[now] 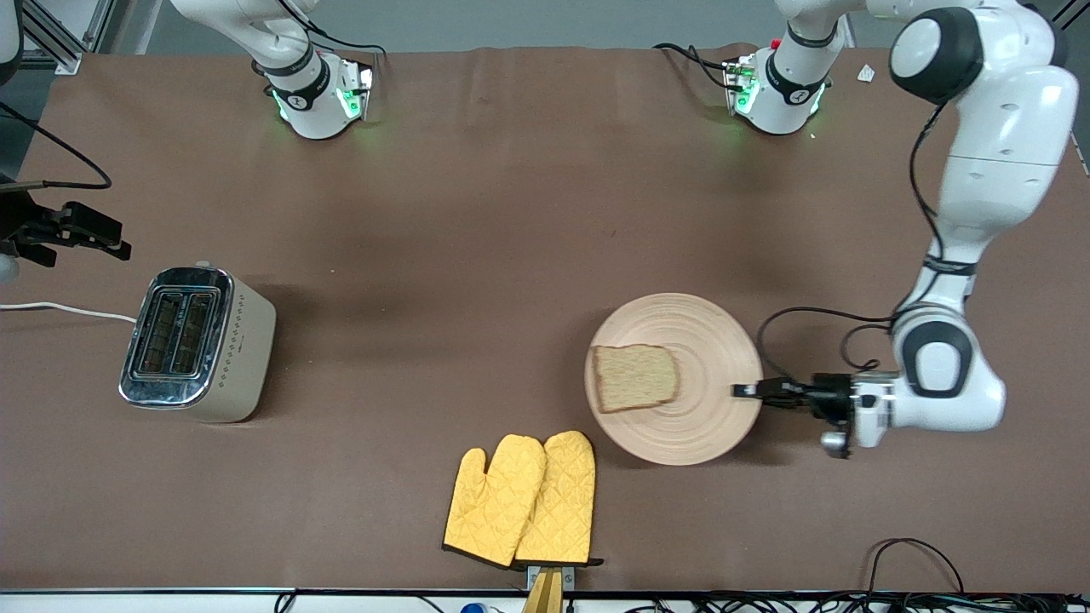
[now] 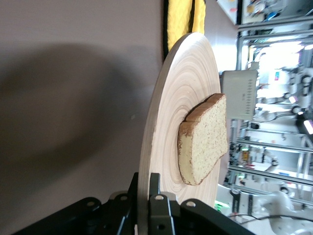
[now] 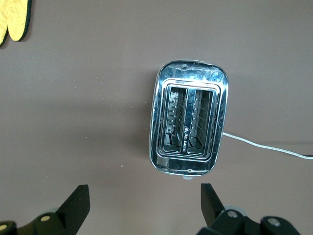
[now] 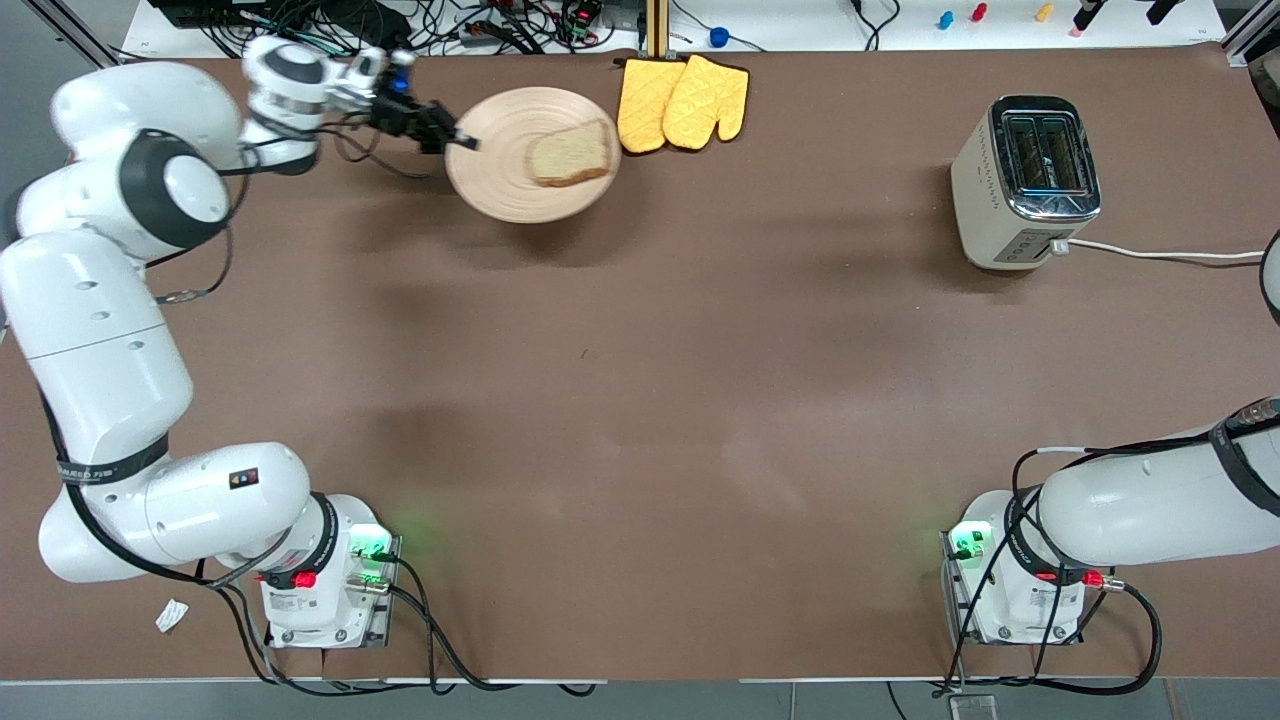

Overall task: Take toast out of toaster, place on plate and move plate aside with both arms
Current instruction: 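Slide the plate with toast away from the toaster using the left gripper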

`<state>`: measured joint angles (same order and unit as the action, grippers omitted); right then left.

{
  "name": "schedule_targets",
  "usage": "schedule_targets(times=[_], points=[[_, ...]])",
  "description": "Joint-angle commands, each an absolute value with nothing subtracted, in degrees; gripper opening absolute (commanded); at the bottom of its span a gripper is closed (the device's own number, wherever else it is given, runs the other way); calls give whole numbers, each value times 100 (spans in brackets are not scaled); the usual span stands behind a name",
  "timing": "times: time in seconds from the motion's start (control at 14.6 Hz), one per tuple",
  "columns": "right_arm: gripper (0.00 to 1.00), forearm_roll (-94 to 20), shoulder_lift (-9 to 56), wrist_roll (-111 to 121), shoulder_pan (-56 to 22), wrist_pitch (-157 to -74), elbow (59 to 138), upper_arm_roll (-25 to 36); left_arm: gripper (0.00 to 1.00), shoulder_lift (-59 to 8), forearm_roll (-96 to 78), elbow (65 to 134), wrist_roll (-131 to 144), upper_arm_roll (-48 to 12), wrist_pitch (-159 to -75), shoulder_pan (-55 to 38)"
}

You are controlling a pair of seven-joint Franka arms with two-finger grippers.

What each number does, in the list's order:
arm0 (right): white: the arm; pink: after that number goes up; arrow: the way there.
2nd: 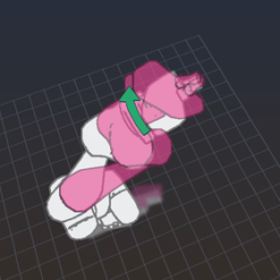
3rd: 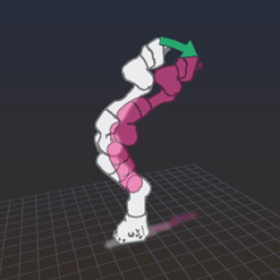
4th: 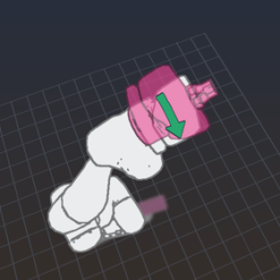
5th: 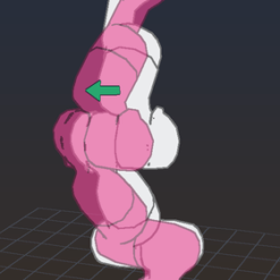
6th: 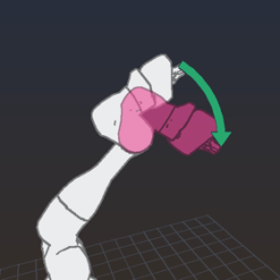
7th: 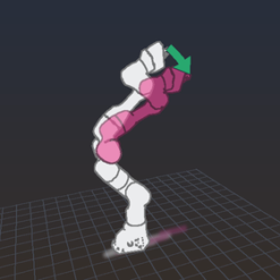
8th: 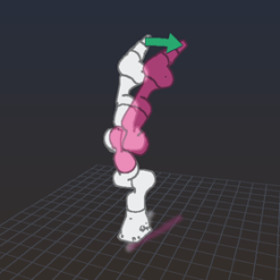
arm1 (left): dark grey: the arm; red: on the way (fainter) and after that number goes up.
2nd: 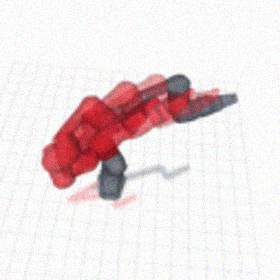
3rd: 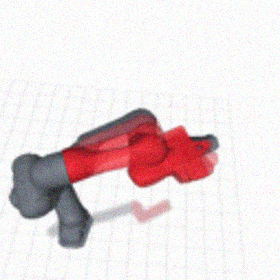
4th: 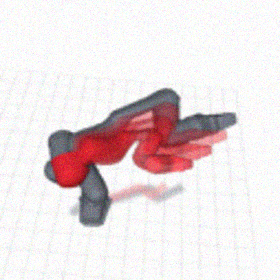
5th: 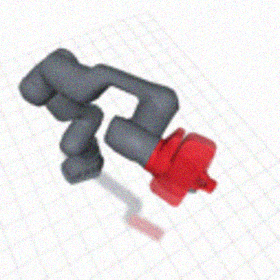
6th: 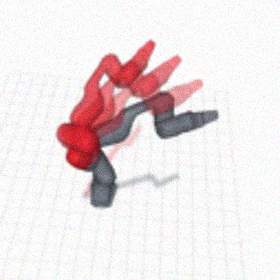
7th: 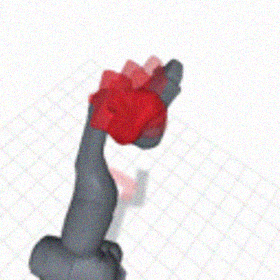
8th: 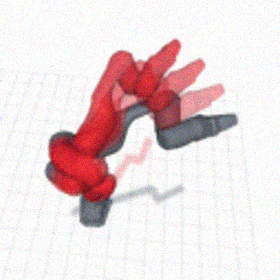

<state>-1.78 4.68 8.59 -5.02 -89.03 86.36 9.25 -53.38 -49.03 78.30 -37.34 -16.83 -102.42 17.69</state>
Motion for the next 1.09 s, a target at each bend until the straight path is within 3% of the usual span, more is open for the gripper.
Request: schedule_targets(times=[0.0,0.34,0.75,0.82,0.89,0.96,1.02], points=[[100,-132,369,888,-369,-8877,8684,791,1,-5265,-4520,7893,-3990,-1811,-9634,2520],[100,-132,369,896,-360,-8824,8701,800,1,-5449,-3999,7655,-4447,-1740,-9483,3339],[100,-132,360,905,-352,-8824,8710,817,3,-6020,-4025,7348,-4535,-1450,-9747,3340],[100,-132,360,905,-352,-8824,8710,817,11,-6021,-4025,7348,-4535,-1450,-9747,3331],[100,-132,360,905,-360,-8824,8710,817,50,-6003,-4025,7348,-4535,-1450,-9747,3331],[100,-132,360,905,-360,-8824,8710,817,96,-5977,-4034,7339,-4500,-1450,-9738,3340],[100,-132,360,905,-360,-8824,8710,817,100,-5933,-3999,7304,-4474,-1441,-9695,3331]])
